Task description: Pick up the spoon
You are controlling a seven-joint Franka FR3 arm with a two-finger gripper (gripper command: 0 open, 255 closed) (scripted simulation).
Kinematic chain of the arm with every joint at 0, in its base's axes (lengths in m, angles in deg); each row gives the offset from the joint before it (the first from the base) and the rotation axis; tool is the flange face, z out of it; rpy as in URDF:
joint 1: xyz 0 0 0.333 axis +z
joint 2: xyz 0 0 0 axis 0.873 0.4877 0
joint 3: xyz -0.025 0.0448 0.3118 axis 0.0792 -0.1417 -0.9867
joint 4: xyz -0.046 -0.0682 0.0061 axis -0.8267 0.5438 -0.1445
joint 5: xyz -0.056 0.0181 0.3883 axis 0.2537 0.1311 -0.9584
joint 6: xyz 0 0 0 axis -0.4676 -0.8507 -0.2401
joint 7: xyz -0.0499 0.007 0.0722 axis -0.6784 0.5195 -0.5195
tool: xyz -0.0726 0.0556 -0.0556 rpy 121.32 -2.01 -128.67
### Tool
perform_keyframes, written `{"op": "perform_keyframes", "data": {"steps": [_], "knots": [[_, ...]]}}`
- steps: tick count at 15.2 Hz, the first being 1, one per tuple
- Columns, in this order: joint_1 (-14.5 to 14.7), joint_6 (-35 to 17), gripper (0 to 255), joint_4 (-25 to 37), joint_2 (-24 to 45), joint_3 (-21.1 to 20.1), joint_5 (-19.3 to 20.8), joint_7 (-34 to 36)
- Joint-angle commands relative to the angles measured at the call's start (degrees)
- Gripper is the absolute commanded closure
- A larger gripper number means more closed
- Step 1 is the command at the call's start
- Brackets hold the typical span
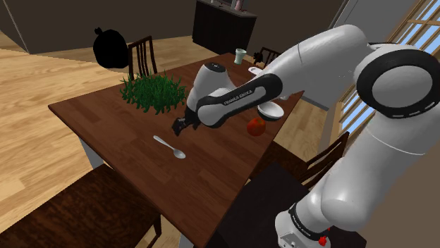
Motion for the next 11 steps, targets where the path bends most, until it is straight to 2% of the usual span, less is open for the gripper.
{"op": "perform_keyframes", "data": {"steps": [1, 7, 11], "knots": [[0.56, -2.02, 0, 2.47, 3.93, -0.26, 0.3, 0.57], [2.94, -6.27, 0, 11.99, 16.16, -0.38, 1.52, 2.32], [3.37, -8.62, 0, 12.13, 18.64, 0.15, 2.04, 2.6]]}}
